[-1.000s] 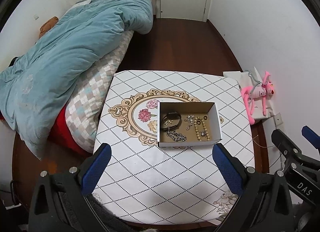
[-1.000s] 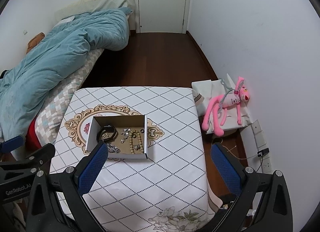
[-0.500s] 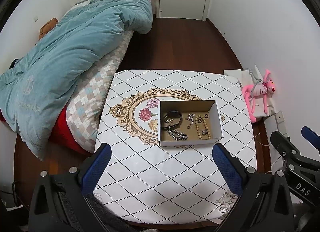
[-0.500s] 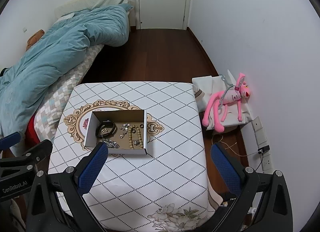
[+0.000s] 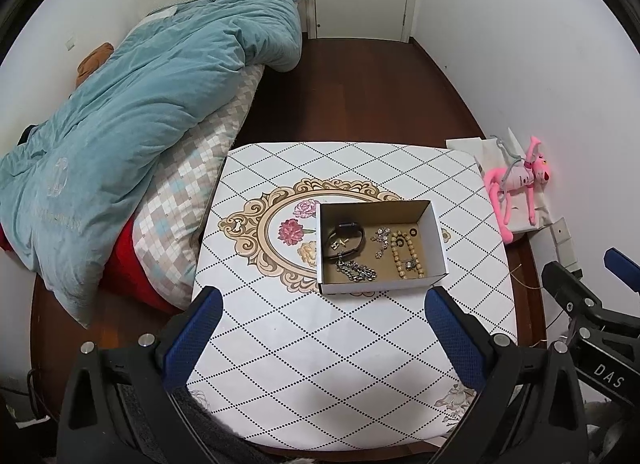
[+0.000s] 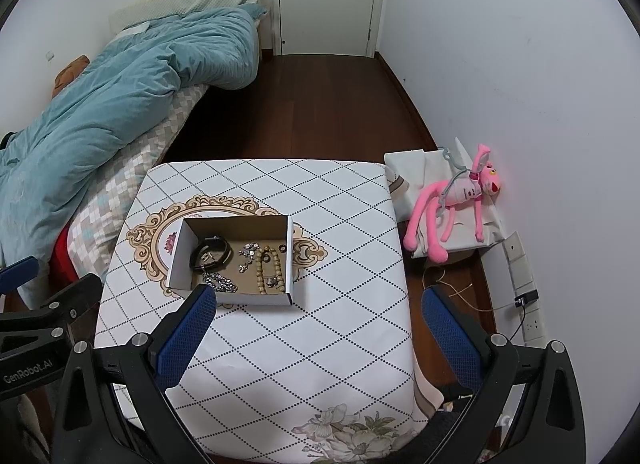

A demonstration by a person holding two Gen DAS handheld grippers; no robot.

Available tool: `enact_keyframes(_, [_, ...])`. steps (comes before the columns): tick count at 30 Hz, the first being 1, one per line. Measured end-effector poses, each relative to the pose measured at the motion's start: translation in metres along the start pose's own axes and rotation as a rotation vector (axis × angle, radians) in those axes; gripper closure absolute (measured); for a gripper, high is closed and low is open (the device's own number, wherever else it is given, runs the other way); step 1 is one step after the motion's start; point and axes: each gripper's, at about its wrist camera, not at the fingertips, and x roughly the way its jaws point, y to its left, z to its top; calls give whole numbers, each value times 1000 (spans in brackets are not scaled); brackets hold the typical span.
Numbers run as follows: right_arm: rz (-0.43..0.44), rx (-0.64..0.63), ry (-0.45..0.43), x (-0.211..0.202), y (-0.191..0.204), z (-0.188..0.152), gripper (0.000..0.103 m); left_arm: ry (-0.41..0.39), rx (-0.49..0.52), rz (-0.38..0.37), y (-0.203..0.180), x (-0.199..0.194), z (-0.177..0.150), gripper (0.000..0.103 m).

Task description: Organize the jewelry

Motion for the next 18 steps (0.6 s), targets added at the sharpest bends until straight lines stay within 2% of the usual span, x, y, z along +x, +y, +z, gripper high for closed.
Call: enact_keyframes(18, [0,-3,2,-2,0,-1,0,-3,3,-2,2,-1,-3,0])
